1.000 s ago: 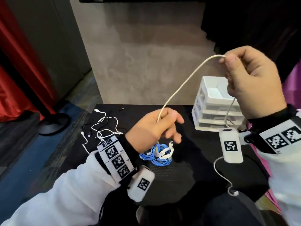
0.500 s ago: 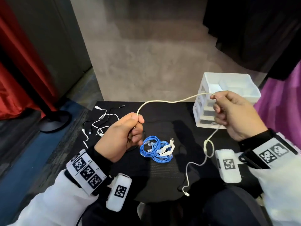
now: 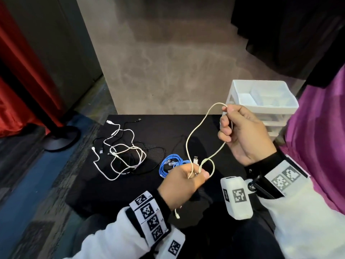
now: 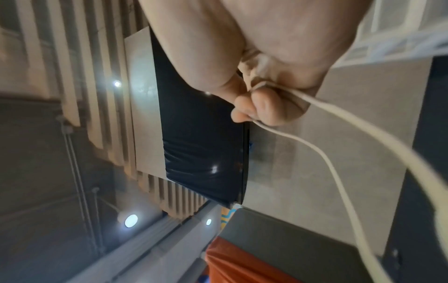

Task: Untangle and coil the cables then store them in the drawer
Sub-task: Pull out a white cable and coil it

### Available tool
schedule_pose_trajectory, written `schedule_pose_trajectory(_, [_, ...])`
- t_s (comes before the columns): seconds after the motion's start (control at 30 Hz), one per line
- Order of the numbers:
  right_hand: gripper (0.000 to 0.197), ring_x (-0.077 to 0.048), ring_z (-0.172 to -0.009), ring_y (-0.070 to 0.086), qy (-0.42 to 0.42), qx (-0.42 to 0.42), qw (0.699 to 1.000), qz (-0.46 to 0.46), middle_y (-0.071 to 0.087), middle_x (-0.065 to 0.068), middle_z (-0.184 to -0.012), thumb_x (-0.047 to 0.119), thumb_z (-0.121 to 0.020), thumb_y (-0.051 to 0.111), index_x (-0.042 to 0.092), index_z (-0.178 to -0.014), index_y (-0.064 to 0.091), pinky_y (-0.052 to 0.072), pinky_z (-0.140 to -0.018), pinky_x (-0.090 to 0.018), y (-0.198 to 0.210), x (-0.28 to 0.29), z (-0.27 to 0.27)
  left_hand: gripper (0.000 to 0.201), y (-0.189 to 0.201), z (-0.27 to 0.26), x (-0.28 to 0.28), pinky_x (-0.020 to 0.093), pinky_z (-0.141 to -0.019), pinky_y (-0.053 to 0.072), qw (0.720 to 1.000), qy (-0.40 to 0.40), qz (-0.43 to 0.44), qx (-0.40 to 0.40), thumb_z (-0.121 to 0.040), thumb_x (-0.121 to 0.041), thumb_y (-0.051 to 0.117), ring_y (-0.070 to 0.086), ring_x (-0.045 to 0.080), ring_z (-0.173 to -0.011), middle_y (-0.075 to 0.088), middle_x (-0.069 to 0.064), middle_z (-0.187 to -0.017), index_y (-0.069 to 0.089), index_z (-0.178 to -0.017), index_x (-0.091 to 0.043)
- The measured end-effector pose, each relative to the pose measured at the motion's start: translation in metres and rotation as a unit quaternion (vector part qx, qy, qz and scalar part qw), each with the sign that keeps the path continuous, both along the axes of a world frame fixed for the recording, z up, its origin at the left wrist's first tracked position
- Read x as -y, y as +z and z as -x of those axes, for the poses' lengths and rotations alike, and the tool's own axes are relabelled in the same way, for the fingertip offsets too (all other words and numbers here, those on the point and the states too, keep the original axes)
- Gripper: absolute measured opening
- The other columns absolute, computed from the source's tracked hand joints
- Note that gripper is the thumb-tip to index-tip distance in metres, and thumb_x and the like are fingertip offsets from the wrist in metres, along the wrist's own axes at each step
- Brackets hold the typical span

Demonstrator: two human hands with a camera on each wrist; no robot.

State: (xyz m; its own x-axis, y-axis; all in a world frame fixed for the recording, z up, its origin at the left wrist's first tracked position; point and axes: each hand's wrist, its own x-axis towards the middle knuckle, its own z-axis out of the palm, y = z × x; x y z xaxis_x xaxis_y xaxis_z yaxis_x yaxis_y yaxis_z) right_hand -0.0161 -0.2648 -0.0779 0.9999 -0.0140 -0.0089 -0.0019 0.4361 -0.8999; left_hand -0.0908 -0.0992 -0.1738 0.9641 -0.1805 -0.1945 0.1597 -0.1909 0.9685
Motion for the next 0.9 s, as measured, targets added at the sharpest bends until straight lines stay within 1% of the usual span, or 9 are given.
schedule_pose_trajectory(0.1, [0.007,-0.018,-0.075,0.057,-0.106,0.054,0.972,0.204,0.063,-0.005,-0.093,0.015,-0.105,0.057,0.019,-0.111,0.056,0.049,-0.063,-0.037,-0.010,0.013,0.003,0.025,0.003,-0.005,-0.006,0.027,-0.061,0.037,0.999,0.026,-0.033,0.033,-0.095,-0.035,0.068,0.039,0.013,-0.059,0.045,-0.002,-0.063,0.070,-0.087,-0.011])
schedule_pose_trajectory(0.13, [0.024,-0.023,-0.097,0.060,-0.149,0.093,0.915,0.363,0.061,-0.006,-0.113,0.018,-0.100,0.065,0.021,-0.121,0.054,0.053,-0.082,-0.044,-0.015,0.019,0.006,0.030,0.003,-0.006,-0.010,0.029,-0.065,0.038,0.997,0.019,-0.052,0.050,-0.096,-0.038,0.066,0.041,0.014,-0.063,0.047,0.000,-0.066,0.069,-0.087,-0.010])
schedule_pose_trajectory(0.17, [0.039,-0.028,-0.115,0.053,-0.175,0.140,0.826,0.517,0.055,-0.007,-0.129,0.022,-0.094,0.071,0.024,-0.129,0.054,0.047,-0.098,-0.048,-0.020,0.024,0.011,0.034,0.003,-0.006,-0.013,0.031,-0.065,0.039,0.995,0.005,-0.073,0.065,-0.096,-0.041,0.064,0.042,0.014,-0.064,0.048,0.000,-0.067,0.067,-0.085,-0.009])
schedule_pose_trajectory(0.23, [0.041,-0.031,-0.126,0.041,-0.170,0.271,0.655,0.684,0.051,0.001,-0.139,0.031,-0.088,0.075,0.031,-0.127,0.061,0.035,-0.100,-0.050,-0.022,0.025,0.025,0.042,0.006,-0.005,-0.018,0.036,-0.062,0.041,0.988,-0.027,-0.116,0.096,-0.098,-0.044,0.059,0.040,0.012,-0.060,0.044,-0.003,-0.062,0.058,-0.078,-0.007])
schedule_pose_trajectory(0.3, [0.022,-0.025,-0.121,0.046,-0.073,0.359,0.606,0.706,0.061,0.017,-0.127,0.040,-0.089,0.073,0.038,-0.110,0.070,0.029,-0.091,-0.043,-0.025,0.022,0.036,0.043,0.011,-0.006,-0.021,0.041,-0.064,0.045,0.978,-0.049,-0.166,0.117,-0.099,-0.044,0.056,0.040,0.010,-0.059,0.042,-0.005,-0.062,0.053,-0.078,-0.007])
schedule_pose_trajectory(0.43, [0.013,-0.002,-0.094,0.059,0.125,0.299,0.678,0.659,0.068,0.023,-0.091,0.050,-0.091,0.065,0.041,-0.097,0.070,0.033,-0.093,-0.040,-0.042,0.021,0.043,0.034,0.020,-0.005,-0.023,0.042,-0.065,0.046,0.976,-0.074,-0.151,0.136,-0.099,-0.043,0.057,0.043,0.009,-0.062,0.047,-0.005,-0.065,0.061,-0.082,-0.014])
schedule_pose_trajectory(0.63, [0.018,-0.014,-0.086,0.064,0.114,0.253,0.793,0.542,0.068,0.010,-0.084,0.016,-0.090,0.076,0.030,-0.085,0.067,0.050,-0.082,-0.046,-0.046,0.017,0.048,0.021,0.032,-0.002,-0.020,0.024,-0.047,0.028,0.994,-0.035,-0.061,0.085,-0.099,-0.018,0.059,0.030,0.010,-0.046,0.034,-0.012,-0.049,0.074,-0.084,-0.016])
schedule_pose_trajectory(0.77, [0.016,-0.017,-0.082,0.061,0.071,0.229,0.862,0.447,0.065,0.002,-0.084,0.006,-0.094,0.071,0.020,-0.088,0.065,0.050,-0.080,-0.036,-0.048,0.015,0.056,0.021,0.030,-0.014,-0.029,0.027,-0.048,0.021,0.997,0.031,0.001,0.074,-0.095,-0.018,0.062,0.025,0.015,-0.050,0.032,0.000,-0.052,0.080,-0.085,-0.020])
schedule_pose_trajectory(0.9, [0.008,-0.018,-0.075,0.047,0.196,0.155,0.929,0.272,0.055,-0.021,-0.088,0.010,-0.101,0.064,0.009,-0.096,0.058,0.038,-0.071,-0.027,-0.051,0.020,0.067,0.023,0.021,-0.018,-0.036,0.027,-0.052,0.028,0.989,0.088,-0.064,0.097,-0.092,-0.023,0.059,0.034,0.016,-0.052,0.045,0.005,-0.058,0.079,-0.081,-0.023])
